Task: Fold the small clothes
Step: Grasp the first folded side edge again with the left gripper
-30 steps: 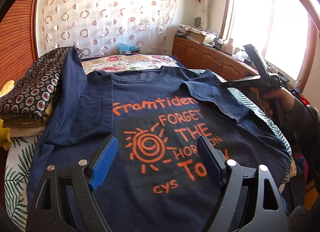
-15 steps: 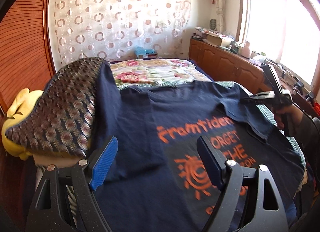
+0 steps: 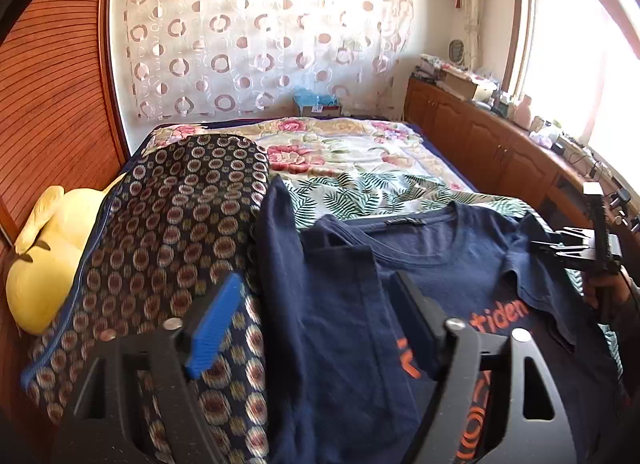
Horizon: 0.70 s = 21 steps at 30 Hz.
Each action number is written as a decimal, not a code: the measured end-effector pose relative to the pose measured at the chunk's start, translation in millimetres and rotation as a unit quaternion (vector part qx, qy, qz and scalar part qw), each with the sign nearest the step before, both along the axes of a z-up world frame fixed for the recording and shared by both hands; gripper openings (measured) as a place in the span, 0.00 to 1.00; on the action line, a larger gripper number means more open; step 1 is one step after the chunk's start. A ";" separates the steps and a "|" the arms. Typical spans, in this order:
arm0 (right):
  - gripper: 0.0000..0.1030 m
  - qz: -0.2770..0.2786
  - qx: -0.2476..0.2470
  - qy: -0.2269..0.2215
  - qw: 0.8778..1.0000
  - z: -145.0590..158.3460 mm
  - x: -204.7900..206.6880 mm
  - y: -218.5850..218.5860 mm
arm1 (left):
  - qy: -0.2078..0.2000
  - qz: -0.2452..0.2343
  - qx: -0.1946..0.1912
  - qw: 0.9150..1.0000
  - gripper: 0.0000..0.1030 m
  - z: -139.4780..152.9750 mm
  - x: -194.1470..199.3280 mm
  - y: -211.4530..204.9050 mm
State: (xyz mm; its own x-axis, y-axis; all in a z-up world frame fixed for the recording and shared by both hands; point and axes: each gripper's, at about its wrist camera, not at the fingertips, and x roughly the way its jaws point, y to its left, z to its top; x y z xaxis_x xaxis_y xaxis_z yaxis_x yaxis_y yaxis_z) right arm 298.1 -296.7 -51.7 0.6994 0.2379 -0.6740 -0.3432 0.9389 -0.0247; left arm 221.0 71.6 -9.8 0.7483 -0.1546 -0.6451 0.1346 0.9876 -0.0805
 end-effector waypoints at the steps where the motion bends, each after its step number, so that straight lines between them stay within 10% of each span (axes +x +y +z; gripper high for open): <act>1: 0.46 0.001 0.001 0.001 1.000 -0.3 -1.2 -0.4 | 0.002 -0.001 0.003 1.000 0.66 0.6 5.8 0.0; 14: 0.52 0.006 -0.002 0.002 1.000 3.1 -2.4 -0.2 | 0.036 -0.004 0.030 0.999 0.43 -1.2 62.4 -1.2; 21: 0.53 0.005 -0.003 0.001 1.000 3.3 -2.2 0.0 | 0.031 -0.003 0.051 0.998 0.14 0.9 62.7 -3.1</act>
